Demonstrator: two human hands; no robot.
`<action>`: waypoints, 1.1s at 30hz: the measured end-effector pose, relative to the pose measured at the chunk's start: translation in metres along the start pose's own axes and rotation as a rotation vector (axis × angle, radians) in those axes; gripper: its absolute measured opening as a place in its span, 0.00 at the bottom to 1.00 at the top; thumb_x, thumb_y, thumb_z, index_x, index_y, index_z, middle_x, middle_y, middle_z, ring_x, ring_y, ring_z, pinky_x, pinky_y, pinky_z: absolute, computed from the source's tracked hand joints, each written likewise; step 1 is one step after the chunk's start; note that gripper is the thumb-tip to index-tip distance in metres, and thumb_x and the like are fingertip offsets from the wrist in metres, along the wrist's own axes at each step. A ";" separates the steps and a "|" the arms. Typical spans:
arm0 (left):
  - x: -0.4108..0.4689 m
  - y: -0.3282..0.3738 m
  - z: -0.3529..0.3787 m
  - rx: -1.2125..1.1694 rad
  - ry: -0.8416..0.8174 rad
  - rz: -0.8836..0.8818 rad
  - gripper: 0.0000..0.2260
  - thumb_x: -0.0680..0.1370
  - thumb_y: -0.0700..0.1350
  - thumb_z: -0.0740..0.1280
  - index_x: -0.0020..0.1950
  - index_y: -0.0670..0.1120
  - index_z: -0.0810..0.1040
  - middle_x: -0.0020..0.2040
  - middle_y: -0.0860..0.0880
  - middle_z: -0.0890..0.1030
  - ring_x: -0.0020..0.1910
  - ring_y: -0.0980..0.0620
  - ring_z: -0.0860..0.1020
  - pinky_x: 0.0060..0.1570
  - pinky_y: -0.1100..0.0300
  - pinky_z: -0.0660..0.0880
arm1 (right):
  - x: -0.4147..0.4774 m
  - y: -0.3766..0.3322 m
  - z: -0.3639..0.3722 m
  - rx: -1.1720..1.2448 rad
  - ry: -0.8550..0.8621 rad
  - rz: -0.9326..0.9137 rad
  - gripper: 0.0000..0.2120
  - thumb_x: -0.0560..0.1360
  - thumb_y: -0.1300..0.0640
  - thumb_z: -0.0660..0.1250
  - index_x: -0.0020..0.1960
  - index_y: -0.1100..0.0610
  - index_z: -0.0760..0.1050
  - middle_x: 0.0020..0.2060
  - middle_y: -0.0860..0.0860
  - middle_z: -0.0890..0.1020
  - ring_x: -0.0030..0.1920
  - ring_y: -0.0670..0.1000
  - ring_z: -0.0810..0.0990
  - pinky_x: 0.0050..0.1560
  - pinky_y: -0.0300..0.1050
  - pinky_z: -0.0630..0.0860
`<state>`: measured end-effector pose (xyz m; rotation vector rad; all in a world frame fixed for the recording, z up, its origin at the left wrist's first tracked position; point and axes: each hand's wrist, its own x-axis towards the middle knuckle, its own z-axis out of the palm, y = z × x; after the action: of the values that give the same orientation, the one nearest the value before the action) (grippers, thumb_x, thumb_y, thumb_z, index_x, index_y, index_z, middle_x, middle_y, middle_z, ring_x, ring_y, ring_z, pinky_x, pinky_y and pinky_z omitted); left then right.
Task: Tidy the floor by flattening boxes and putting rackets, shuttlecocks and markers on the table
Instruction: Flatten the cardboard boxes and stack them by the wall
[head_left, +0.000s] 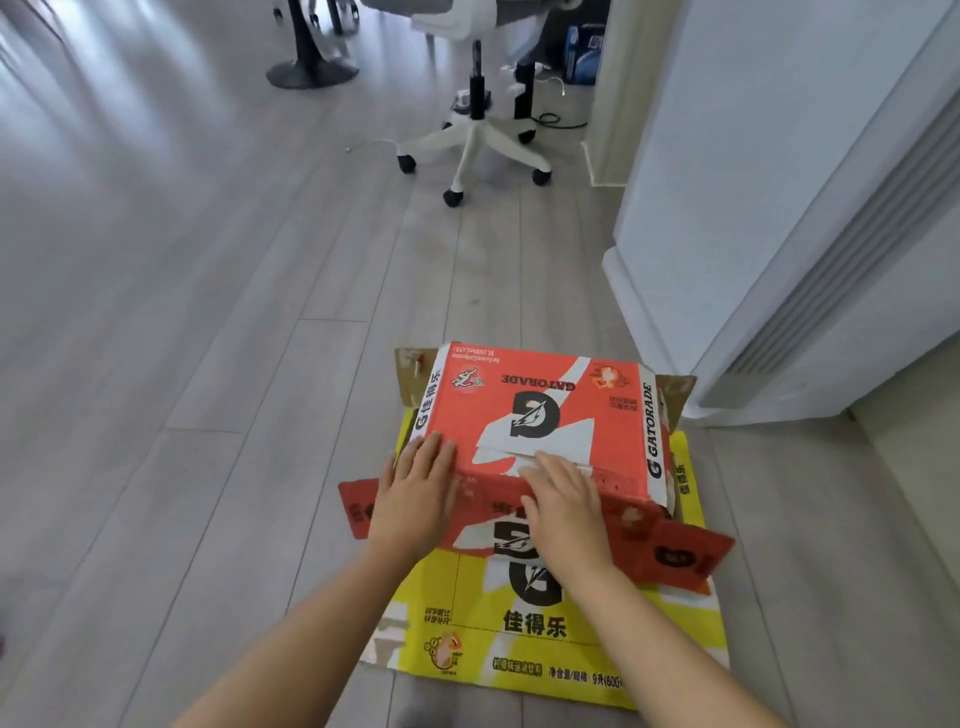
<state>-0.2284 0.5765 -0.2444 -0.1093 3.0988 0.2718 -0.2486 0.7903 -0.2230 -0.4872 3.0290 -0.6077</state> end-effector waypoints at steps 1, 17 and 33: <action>0.002 -0.012 0.002 -0.022 0.002 -0.064 0.27 0.83 0.62 0.50 0.80 0.53 0.56 0.80 0.49 0.59 0.78 0.43 0.58 0.76 0.42 0.57 | 0.005 -0.007 0.007 -0.005 -0.002 -0.025 0.17 0.77 0.54 0.68 0.65 0.51 0.75 0.72 0.51 0.70 0.74 0.54 0.65 0.73 0.55 0.60; -0.096 -0.049 0.045 -0.120 0.087 -0.370 0.16 0.82 0.52 0.56 0.68 0.57 0.73 0.53 0.55 0.82 0.47 0.48 0.81 0.40 0.53 0.75 | 0.056 -0.107 0.074 -0.233 -0.176 -0.375 0.31 0.72 0.31 0.56 0.73 0.40 0.65 0.79 0.50 0.55 0.79 0.54 0.46 0.76 0.63 0.41; -0.127 -0.036 0.098 -1.039 0.137 -0.542 0.16 0.81 0.60 0.56 0.53 0.58 0.82 0.49 0.61 0.82 0.50 0.63 0.78 0.53 0.55 0.77 | -0.001 -0.119 0.072 -0.421 -0.374 -0.173 0.41 0.72 0.33 0.60 0.78 0.40 0.44 0.75 0.54 0.28 0.74 0.57 0.24 0.73 0.68 0.37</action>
<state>-0.0970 0.5670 -0.3427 -0.9591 2.5152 1.7958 -0.2065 0.6589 -0.2445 -0.7791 2.7573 0.1252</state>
